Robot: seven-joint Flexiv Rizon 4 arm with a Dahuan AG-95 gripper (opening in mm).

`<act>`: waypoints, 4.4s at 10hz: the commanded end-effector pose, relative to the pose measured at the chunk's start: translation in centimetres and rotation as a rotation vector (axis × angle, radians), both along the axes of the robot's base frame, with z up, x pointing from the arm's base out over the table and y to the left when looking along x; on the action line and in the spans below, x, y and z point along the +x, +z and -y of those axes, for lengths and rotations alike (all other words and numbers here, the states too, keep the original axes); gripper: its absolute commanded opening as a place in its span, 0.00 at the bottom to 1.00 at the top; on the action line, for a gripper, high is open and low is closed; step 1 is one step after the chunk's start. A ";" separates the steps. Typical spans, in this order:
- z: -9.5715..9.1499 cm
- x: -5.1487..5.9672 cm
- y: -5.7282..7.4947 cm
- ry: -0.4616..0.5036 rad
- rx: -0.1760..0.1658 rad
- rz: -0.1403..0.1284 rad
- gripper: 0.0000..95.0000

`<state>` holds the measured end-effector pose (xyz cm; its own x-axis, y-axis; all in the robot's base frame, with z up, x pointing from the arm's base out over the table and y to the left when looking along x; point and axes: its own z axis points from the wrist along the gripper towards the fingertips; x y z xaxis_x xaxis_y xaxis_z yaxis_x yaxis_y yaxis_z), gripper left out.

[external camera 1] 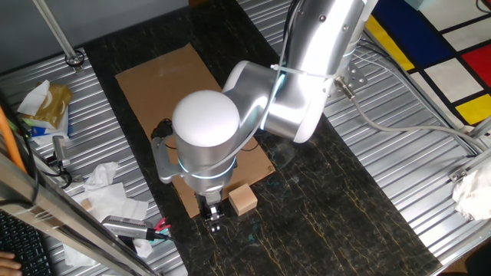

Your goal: Grab the block and place it at the designated location

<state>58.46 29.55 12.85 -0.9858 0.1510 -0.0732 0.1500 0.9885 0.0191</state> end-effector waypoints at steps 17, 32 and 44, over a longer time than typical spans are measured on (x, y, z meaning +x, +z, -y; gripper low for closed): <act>-0.1 0.0 -0.1 -0.075 -0.004 0.007 0.40; 0.5 -0.5 -0.2 -0.038 -0.029 -0.005 0.60; 1.5 -1.7 -0.6 -0.099 0.001 0.020 0.60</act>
<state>56.81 28.09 12.17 -0.9645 0.2477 -0.0916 0.2465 0.9688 0.0240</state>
